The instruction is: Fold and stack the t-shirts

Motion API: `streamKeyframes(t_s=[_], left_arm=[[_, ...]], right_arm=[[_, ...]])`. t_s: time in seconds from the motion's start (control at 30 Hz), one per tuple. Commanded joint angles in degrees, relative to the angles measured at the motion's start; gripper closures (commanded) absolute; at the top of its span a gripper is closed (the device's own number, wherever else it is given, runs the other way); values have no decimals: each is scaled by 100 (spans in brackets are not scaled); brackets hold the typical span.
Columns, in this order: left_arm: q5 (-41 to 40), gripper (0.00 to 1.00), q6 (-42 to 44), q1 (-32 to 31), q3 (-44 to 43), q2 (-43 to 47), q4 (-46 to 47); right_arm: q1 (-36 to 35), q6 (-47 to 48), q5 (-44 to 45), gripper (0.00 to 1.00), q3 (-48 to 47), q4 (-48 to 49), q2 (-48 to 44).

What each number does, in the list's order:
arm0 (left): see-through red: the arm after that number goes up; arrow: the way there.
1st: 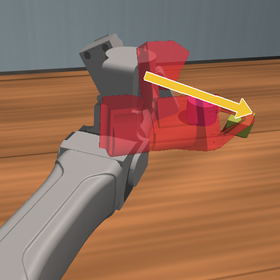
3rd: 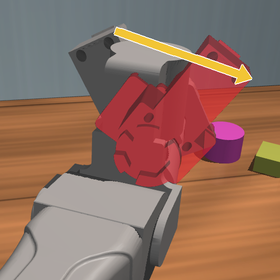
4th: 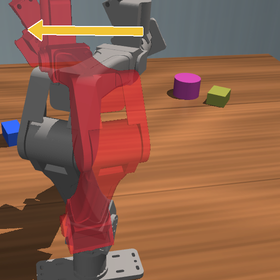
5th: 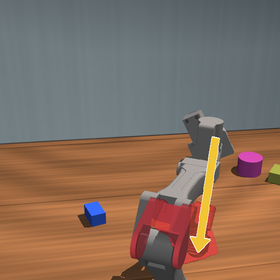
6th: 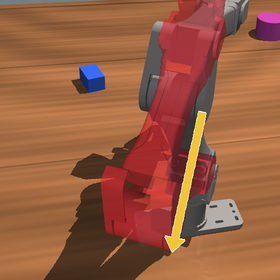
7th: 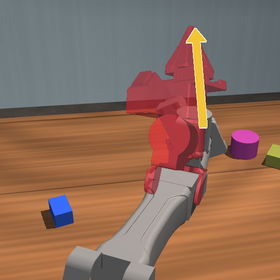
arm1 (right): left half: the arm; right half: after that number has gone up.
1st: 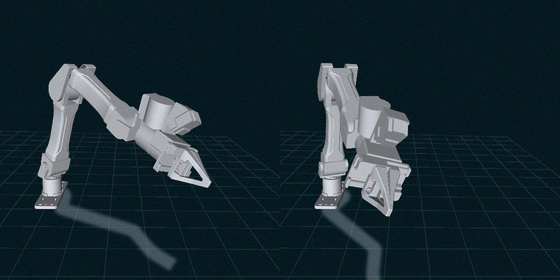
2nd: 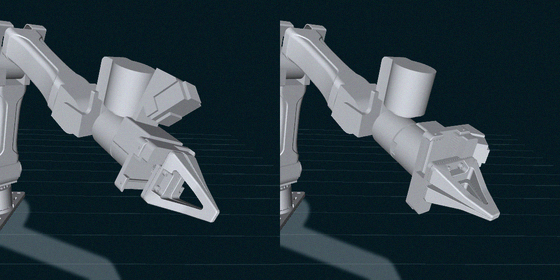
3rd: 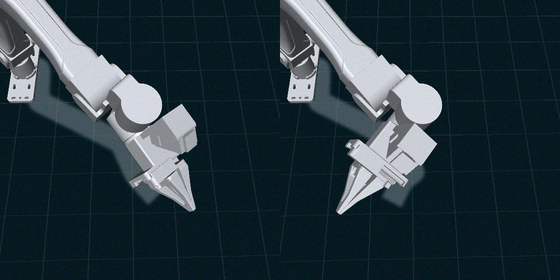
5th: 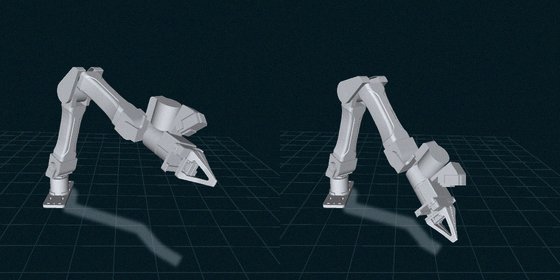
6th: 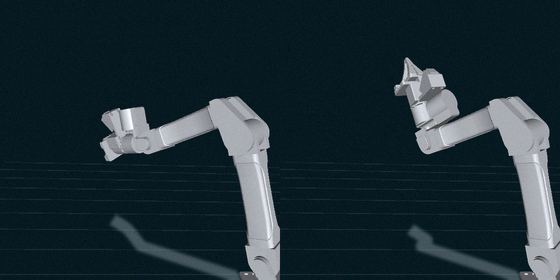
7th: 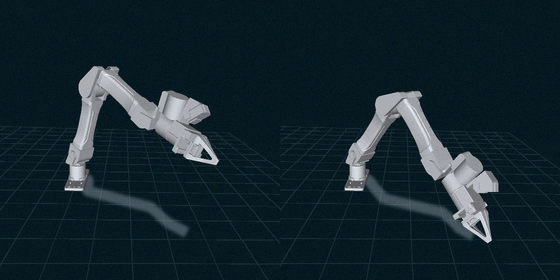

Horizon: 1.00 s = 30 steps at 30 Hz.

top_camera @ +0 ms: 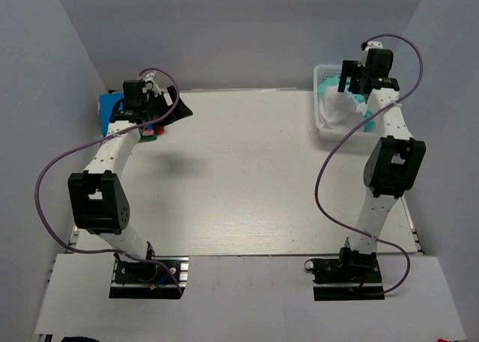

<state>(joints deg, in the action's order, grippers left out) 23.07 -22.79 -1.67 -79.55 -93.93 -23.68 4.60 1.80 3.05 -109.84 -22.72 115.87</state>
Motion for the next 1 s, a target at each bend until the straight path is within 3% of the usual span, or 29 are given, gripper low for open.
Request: streamKeyframes(t_s=[0.0,0.43,0.67,0.7,0.73,0.77,0.83,0.87,0.97], left_arm=[[-22,0,-7,18,-210,-19,-145],[-259,0,46,18,-596,-301,-646],[-259,0,99,18,-773,-530,-761],[-259,0,99,18,-834,-582,-761],[-259,0,99,18,-886,-583,-813],[-259,0,99,18,-887,-652,-813],[-259,0,99,18,-948,-653,-813],[-259,0,99,18,-948,-653,-813],[-206,0,99,18,-1001,-653,-813]], right_arm=[[15,-136,239,10,-757,5,197],[146,-136,-14,10,-1698,-145,2016],[366,-945,-226,10,-2032,-592,3028],[375,-1023,-574,10,-2050,-584,3142],[392,-1041,-638,14,-2041,-619,3187],[410,-1016,-813,39,-2041,-611,3187],[401,-972,-1156,76,-1989,-559,3135],[410,-980,-1201,100,-1928,-462,3030],[401,-971,-1385,100,-1708,-103,2652]])
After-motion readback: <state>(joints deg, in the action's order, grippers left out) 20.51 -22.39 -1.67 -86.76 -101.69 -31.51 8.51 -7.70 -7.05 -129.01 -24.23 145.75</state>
